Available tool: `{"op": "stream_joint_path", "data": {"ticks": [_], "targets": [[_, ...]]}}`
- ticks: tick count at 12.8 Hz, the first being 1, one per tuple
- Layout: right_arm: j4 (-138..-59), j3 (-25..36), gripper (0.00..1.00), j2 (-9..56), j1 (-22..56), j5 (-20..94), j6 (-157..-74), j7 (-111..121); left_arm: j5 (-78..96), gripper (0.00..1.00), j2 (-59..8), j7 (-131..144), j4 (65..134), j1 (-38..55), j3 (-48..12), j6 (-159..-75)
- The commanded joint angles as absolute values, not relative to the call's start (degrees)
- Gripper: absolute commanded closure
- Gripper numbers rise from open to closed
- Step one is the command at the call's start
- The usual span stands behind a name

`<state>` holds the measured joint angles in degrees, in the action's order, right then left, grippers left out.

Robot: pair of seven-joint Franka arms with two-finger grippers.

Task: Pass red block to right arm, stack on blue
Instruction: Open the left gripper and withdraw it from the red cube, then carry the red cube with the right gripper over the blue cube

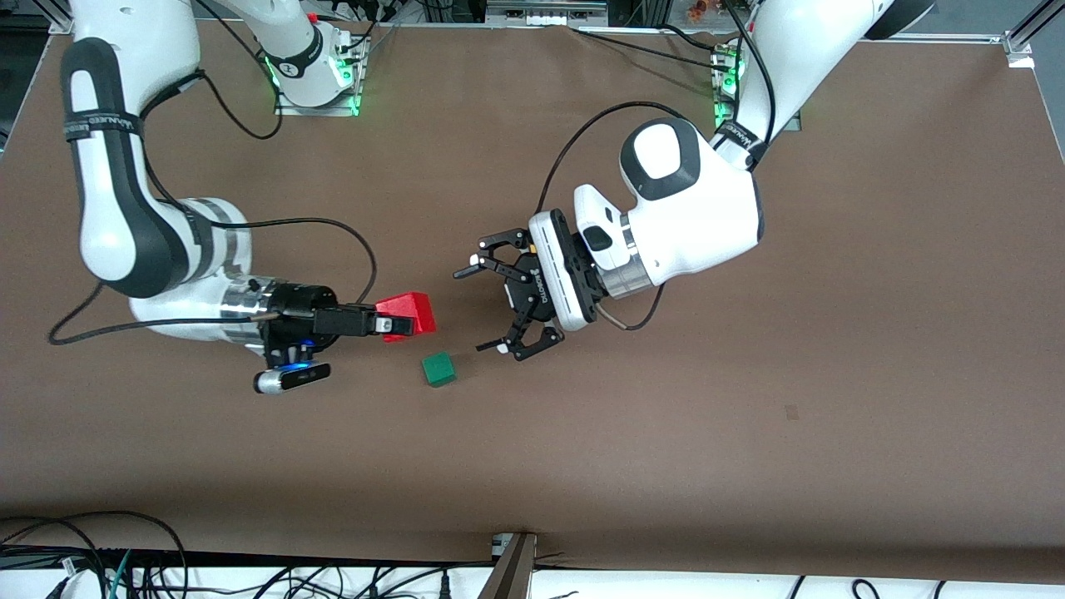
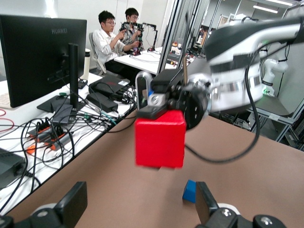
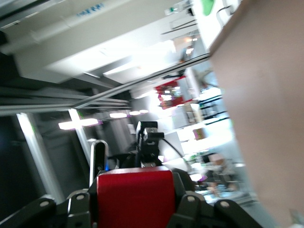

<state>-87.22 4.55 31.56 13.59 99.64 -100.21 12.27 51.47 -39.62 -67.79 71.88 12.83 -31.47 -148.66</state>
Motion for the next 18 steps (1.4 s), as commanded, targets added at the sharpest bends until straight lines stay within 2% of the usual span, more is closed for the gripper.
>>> {"op": "stream_joint_path", "data": {"ticks": [1, 4, 8, 12, 14, 18], "targets": [[-83.42, 4.30, 1.00, 30.85, 11.17, 88.56, -98.44, 11.69, 52.82, 0.00, -35.07, -68.55, 75.32, 11.78, -24.56, -137.35], [-80.34, 4.57, 1.00, 30.41, 9.59, 75.71, -97.83, 11.78, 52.91, 0.00, -34.80, -68.55, 75.32, 11.08, -15.67, -123.79], [-77.70, 4.83, 1.00, 29.45, 8.96, 57.97, -97.65, 11.87, 47.93, 0.00, -35.42, -66.99, 76.20, 10.90, -5.82, -112.17], [-77.61, 8.08, 1.00, 27.25, 8.96, 40.40, -97.73, 12.66, 29.66, 0.00, -34.72, -51.46, 75.94, 10.72, -3.43, -105.92], [-77.96, 9.48, 1.00, 26.28, 8.88, 30.19, -97.65, 12.74, 25.77, 0.00, -34.37, -42.49, 75.76, 10.64, -1.77, -103.46], [-81.38, 12.04, 1.00, 25.14, 9.05, 23.93, -99.22, 14.15, 13.92, 0.00, -33.84, -30.18, 75.32, 10.63, 0.61, -99.15]]}}
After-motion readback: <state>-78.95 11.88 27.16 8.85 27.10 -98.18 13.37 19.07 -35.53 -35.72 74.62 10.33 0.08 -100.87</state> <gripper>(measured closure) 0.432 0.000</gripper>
